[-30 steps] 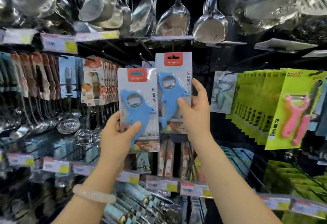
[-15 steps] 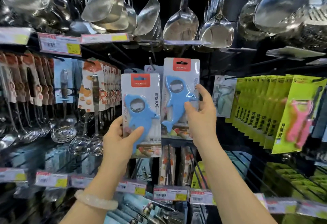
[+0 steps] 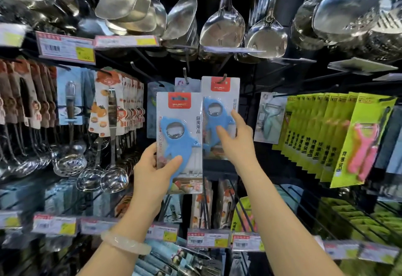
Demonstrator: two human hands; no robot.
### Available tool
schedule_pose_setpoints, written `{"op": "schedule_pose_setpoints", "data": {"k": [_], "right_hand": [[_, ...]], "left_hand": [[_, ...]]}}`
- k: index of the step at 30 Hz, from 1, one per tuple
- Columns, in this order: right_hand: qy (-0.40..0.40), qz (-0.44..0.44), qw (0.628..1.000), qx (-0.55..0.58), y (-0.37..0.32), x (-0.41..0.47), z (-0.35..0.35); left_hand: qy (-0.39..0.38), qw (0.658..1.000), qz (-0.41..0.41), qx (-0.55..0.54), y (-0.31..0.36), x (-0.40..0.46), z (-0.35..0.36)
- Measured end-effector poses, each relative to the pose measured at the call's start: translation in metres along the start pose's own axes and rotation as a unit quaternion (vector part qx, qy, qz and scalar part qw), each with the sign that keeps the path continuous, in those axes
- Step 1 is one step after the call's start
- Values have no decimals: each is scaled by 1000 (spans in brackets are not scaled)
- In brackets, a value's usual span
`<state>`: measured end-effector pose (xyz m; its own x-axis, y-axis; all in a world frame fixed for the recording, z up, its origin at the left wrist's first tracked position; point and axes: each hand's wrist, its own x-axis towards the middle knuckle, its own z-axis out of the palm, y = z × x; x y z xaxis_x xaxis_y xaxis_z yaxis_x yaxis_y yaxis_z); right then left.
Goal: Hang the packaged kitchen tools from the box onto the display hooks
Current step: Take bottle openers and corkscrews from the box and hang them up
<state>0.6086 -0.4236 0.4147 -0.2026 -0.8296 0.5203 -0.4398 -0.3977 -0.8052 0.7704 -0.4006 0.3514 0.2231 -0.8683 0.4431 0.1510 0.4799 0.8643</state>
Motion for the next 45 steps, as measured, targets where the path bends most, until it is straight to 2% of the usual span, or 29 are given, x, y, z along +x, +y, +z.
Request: {"op": "schedule_pose_setpoints", "data": {"k": [2,6,12,17,23,30,36,42,45], "right_hand": [[7,-30,1000,-7,4,-12,4],[-51,-57,993,95,10,-44,21],[18,-97,982,159,9,-44,15],[48,-112,983,138,-4,-22,-4],[32,-82,989,118,-6,-14,-12],[28,-92,991,98,-13,-7,-19],[12,-61,995,80,-8,0,-16],[11,-49,998,26,-1,10,-10],[4,-41,998,-55,11,11,-4]], "left_hand": [[-8,1000,4,-4,-3,-1,3],[-40,999,25,-5,-8,-5,15],[-89,993,82,7,9,-6,39],[-104,991,86,3,27,8,59],[-109,993,52,10,27,13,68],[-91,993,66,28,41,7,71],[-93,992,64,53,35,13,70],[-107,985,49,124,21,30,74],[-136,969,32,203,6,39,74]]}}
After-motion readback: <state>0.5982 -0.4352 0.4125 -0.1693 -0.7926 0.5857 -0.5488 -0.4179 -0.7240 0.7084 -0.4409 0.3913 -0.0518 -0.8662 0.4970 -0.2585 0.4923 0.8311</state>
